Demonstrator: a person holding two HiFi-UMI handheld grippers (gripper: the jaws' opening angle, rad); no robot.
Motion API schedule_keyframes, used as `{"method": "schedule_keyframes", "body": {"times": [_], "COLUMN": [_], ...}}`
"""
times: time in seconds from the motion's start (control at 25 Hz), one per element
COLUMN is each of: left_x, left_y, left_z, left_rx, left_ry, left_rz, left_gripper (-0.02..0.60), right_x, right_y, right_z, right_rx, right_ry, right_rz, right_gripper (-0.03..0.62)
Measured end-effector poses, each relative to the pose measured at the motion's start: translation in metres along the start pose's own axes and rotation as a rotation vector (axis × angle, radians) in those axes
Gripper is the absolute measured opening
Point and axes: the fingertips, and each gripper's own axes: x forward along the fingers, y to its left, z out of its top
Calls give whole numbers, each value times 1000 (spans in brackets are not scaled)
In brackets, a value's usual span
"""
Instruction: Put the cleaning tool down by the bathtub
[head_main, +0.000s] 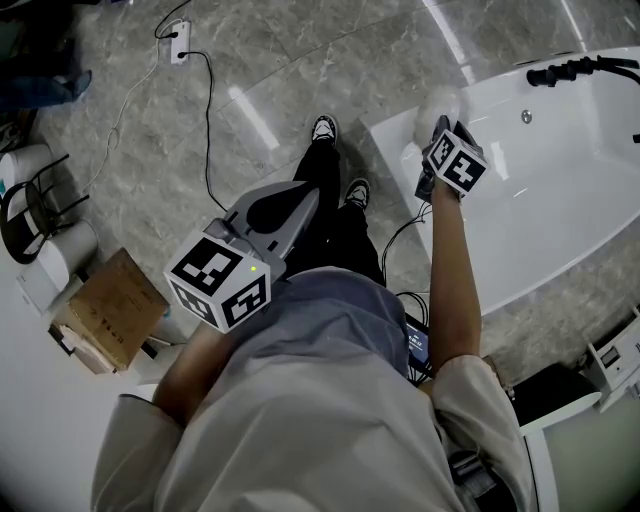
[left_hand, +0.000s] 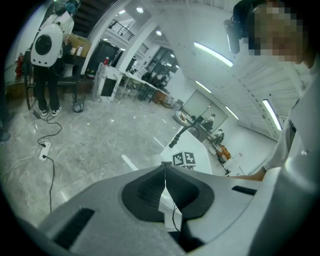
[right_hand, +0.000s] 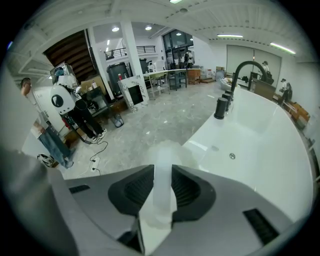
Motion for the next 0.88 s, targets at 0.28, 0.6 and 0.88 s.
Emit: {"method": "schedule_keyframes", "body": {"times": [0.28, 0.6, 0.88], "left_x": [-3, -9, -7], "left_y": [1, 0, -7], "left_z": [-1, -4, -5], "left_rx": [3, 8, 11], "left_ry": [-5, -11, -17], "left_rz": [-7, -16, -22], "left_gripper": [9, 9, 9], "right_x": [0, -6, -12], "right_y": [5, 9, 4], "right_z": [-4, -11, -14], "right_rx": [11, 26, 27], "right_ry": [17, 35, 41], "right_rz": [17, 24, 25], "right_gripper": [104, 135, 140]}}
